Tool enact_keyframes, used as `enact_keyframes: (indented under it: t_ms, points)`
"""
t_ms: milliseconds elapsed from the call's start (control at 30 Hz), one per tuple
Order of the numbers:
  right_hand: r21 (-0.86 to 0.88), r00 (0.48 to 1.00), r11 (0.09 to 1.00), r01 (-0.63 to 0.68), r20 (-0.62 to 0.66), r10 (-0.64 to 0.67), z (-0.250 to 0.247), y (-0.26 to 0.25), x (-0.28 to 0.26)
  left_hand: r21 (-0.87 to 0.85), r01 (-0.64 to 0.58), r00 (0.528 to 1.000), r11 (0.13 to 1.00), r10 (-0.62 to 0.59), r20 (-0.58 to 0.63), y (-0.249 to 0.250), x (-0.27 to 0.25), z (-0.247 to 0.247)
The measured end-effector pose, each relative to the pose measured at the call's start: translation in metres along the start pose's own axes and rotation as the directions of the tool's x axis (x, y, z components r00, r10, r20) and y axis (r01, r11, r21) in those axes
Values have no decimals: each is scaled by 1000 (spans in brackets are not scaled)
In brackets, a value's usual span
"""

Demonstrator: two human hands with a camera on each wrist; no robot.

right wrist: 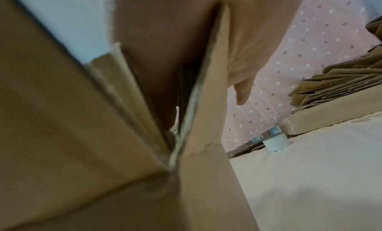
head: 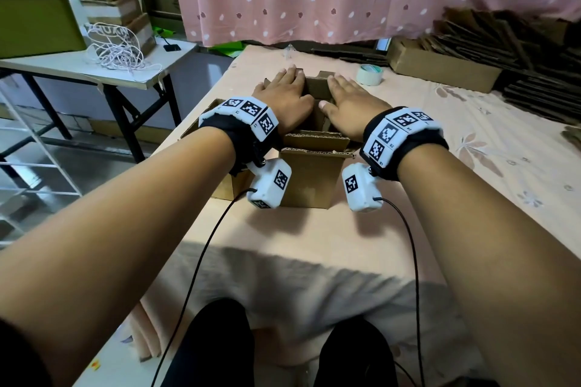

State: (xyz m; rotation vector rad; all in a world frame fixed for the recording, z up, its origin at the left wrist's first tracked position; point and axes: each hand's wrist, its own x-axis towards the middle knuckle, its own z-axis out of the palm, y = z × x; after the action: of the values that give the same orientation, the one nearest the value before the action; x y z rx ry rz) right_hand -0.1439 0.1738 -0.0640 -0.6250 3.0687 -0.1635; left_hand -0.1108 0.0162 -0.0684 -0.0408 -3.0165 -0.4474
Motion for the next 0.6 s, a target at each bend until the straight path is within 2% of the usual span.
enact_keyframes:
  t_ms: [600]
  points:
    - [-60, 996, 998, -27, 89, 33, -2, -4, 7, 53, 16, 998, 998, -19, 61, -2, 5, 1]
